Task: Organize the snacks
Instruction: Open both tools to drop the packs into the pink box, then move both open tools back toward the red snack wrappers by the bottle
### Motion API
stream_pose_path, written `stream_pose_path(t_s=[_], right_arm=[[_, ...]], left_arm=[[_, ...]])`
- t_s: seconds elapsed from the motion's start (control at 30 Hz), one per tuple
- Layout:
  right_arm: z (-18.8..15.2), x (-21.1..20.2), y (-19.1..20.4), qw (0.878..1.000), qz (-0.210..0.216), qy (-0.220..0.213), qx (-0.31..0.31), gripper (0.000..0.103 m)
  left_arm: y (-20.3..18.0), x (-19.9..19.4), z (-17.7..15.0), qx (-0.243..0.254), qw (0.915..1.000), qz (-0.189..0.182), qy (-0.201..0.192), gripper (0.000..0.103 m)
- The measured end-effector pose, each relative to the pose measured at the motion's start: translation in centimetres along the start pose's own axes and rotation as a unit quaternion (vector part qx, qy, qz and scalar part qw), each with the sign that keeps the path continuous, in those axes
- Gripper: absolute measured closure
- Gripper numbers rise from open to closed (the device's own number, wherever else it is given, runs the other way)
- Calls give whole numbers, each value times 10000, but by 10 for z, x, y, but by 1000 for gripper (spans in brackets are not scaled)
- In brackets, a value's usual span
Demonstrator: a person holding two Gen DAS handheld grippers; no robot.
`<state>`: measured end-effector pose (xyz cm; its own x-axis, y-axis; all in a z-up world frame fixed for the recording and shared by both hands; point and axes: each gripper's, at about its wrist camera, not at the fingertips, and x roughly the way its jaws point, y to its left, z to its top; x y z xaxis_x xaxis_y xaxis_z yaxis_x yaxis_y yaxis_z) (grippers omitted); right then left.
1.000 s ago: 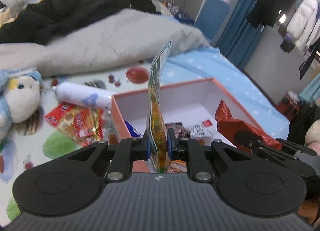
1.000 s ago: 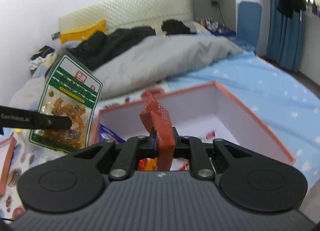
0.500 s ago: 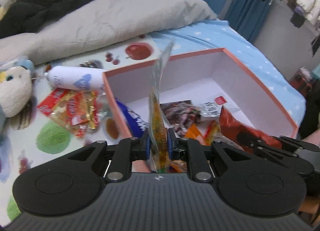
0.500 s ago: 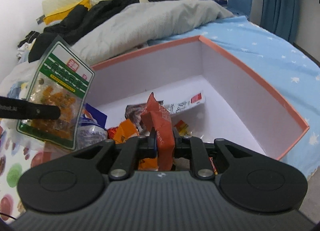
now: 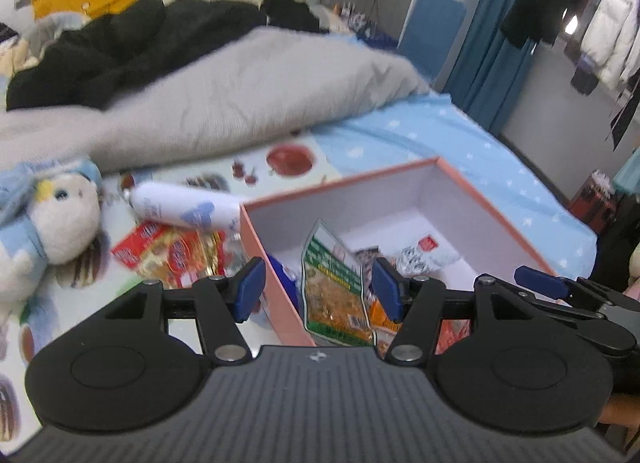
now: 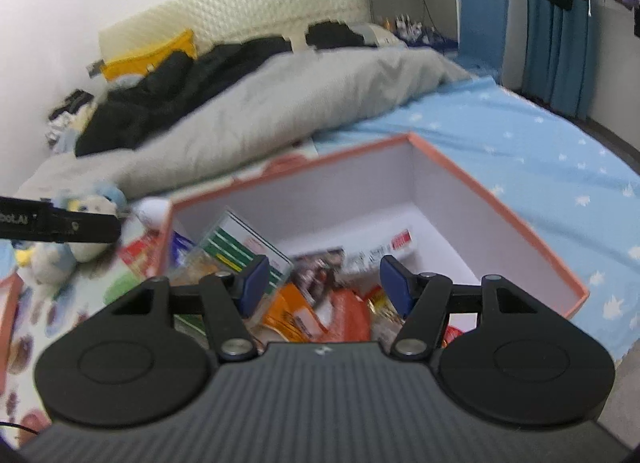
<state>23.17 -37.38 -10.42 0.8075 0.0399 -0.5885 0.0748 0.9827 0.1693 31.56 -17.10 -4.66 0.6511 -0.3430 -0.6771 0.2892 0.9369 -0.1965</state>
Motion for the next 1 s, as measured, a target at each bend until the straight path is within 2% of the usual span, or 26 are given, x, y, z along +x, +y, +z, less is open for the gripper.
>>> stream_pose_path(t_s=[0.13, 0.27, 0.47, 0.73, 1.0], right_arm=[[10, -24, 15, 9995, 146, -277, -37, 40], [14, -41, 32, 9984, 340, -453, -67, 40], [16, -60, 59, 9959, 586, -661, -205, 40], [9, -73, 92, 9940, 749, -725, -337, 40], [-9, -79, 121, 9930, 893, -580, -508, 40]], left_arm=[[6, -32, 5, 32, 9997, -36, -259, 39], [14, -62, 3, 130, 9986, 77, -505, 39], [34, -107, -7, -12, 9961, 72, -876, 39], [61, -143, -28, -102, 9943, 184, -1047, 39], [86, -166, -58, -190, 9922, 356, -1179, 39]])
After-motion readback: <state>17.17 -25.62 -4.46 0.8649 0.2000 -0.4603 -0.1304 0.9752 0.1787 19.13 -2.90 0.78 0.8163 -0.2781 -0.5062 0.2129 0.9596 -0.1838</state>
